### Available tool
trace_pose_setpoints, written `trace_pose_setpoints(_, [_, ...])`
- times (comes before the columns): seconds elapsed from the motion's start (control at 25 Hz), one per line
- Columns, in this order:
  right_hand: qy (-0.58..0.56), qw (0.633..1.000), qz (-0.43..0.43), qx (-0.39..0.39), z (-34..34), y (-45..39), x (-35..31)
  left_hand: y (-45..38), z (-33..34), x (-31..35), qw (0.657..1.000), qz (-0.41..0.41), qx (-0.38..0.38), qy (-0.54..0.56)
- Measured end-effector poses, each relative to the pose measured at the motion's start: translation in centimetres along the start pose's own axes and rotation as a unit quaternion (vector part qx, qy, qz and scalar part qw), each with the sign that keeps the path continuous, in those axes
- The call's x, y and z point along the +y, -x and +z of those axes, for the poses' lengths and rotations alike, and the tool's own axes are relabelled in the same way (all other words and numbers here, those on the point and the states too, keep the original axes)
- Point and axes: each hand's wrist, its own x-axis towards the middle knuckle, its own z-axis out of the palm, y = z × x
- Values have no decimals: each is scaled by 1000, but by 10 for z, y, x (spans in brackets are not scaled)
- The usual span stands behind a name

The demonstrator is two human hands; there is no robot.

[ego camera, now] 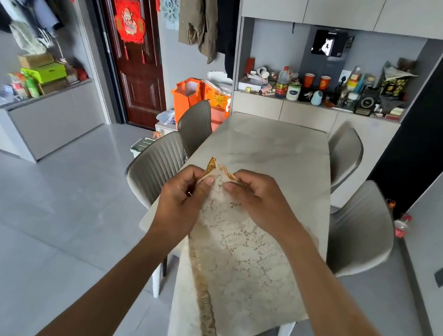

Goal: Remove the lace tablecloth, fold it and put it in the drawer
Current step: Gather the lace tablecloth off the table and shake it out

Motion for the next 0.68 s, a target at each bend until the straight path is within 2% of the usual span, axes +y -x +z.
trace_pose_setpoints(0.08, [-25,999,16,-30,9,-1,6,3,-12,0,999,-19,-9,32])
trace_pose_setpoints(0.16, [-44,996,30,-72,13,-3,12,0,-23,-1,996,-46,-48,60])
trace_pose_setpoints(0.24, [-51,993,43,-95,15,-5,15,-3,-28,-8,993,-71,-85,50])
trace_pose_setpoints(0.32, [-50,993,51,-99,22,-8,16,-2,-30,-16,993,-77,-82,34])
trace_pose_setpoints(0.6, [-61,998,12,5,61,6,16,15,-28,-37,994,-95,-27,40])
trace_pose_setpoints(0.68, [-47,999,15,23,61,4,18,23,-27,-48,994,-107,-15,-9])
